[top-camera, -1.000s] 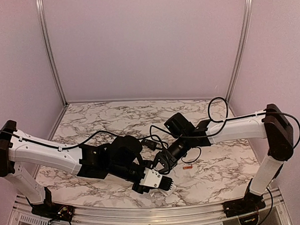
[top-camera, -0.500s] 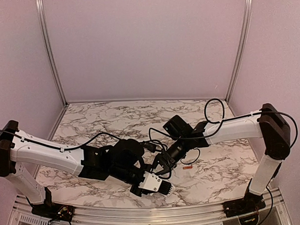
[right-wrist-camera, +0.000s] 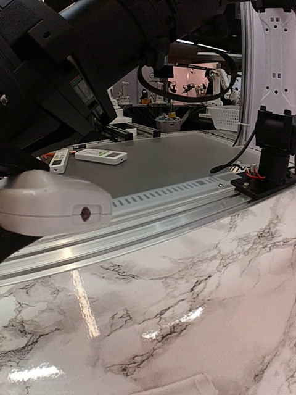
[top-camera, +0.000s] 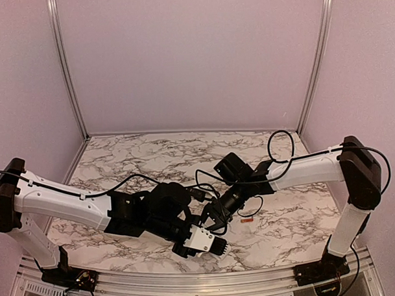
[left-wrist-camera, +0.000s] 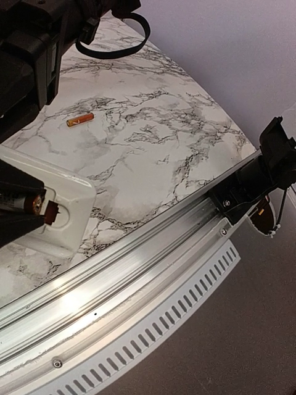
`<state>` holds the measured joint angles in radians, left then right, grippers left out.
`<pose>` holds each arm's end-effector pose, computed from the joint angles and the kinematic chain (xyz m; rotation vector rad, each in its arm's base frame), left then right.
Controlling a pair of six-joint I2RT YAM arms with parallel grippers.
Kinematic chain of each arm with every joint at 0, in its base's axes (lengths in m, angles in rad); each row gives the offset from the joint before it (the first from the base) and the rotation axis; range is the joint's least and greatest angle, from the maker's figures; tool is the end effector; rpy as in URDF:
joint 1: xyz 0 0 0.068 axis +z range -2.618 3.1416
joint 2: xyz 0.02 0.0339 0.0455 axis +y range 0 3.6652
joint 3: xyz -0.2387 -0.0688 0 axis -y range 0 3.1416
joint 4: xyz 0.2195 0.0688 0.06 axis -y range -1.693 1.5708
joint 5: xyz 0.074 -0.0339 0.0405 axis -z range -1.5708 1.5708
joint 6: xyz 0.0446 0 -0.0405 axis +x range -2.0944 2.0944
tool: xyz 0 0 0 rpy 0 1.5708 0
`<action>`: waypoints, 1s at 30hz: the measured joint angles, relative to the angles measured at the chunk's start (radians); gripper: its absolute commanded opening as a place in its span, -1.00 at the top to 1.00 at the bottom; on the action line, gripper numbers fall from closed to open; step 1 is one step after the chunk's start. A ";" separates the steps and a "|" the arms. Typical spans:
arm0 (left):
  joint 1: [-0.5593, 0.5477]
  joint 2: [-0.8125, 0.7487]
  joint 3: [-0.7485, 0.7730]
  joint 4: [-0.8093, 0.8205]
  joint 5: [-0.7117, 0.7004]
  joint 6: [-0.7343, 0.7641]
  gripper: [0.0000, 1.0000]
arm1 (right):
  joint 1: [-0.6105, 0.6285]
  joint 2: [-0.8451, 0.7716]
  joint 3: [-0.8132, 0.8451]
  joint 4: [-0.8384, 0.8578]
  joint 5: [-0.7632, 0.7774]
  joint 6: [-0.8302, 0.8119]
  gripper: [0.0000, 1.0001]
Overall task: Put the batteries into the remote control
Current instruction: Place the battery in the battery compartment.
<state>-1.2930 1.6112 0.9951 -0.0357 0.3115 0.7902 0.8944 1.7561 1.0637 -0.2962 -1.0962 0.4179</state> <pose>0.0790 -0.3269 0.2035 2.0311 0.9853 -0.6193 0.1713 0.2768 0.1753 0.9940 -2.2308 -1.6012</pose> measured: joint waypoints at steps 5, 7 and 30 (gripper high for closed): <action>0.000 0.000 0.001 -0.003 -0.001 0.004 0.99 | 0.000 0.000 0.000 0.000 -0.001 0.000 1.00; 0.000 0.000 0.004 -0.010 -0.003 0.008 1.00 | 0.000 0.000 0.000 0.000 -0.001 0.000 1.00; -0.008 0.051 0.092 -0.166 -0.071 0.069 1.00 | 0.000 0.000 -0.011 0.012 0.050 -0.008 1.00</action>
<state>-1.3014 1.6623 1.0874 -0.2012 0.2405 0.8589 0.8940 1.7561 1.0531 -0.2844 -1.0462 0.4099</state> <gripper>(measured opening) 0.100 0.196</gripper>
